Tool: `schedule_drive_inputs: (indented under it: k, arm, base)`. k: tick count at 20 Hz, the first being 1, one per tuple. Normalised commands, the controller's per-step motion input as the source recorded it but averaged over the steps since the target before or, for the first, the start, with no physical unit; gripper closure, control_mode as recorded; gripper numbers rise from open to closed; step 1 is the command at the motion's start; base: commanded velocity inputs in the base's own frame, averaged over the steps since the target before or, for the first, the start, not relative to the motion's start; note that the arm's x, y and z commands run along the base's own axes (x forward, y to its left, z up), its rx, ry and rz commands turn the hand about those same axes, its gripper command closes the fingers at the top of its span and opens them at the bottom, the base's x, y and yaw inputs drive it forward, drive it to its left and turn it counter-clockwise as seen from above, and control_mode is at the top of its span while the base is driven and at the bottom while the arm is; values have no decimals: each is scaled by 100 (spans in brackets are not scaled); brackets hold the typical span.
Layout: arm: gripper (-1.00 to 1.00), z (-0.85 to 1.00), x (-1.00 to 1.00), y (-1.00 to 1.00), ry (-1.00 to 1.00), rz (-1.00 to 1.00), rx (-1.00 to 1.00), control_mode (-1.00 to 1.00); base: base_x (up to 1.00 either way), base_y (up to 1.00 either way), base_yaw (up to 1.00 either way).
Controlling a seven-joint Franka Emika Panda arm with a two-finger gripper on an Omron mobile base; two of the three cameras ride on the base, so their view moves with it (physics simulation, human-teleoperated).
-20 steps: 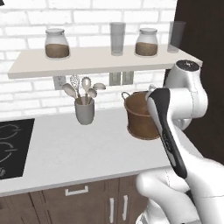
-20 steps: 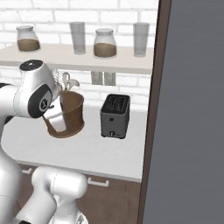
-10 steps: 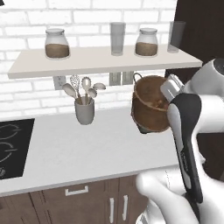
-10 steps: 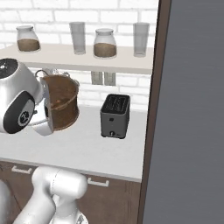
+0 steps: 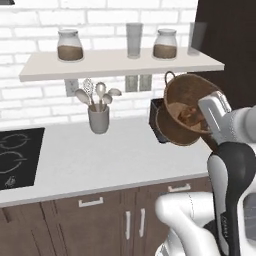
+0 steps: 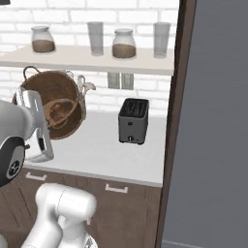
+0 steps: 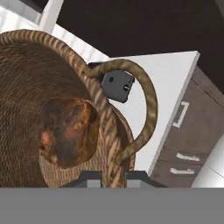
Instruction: Open the cabinet, pick up the bread from the cabinet and place it in the basket. Then move the basket to the dining counter.
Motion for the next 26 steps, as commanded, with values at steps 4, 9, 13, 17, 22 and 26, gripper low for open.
schedule_drive_inputs:
  k: [4, 9, 13, 17, 22, 26]
  arm:
    - [100, 0, 0, 0, 0, 0, 0, 100]
    - [100, 0, 0, 0, 0, 0, 0, 100]
    - [100, 0, 0, 0, 0, 0, 0, 100]
    - [100, 0, 0, 0, 0, 0, 0, 100]
    - [100, 0, 0, 0, 0, 0, 0, 100]
    - [100, 0, 0, 0, 0, 0, 0, 100]
  base:
    - [-100, 100, 13]
    - [-75, 100, 30]
    - [-90, 100, 32]
    - [-99, 100, 38]
    - [-14, 66, 83]
    - [0, 12, 99]
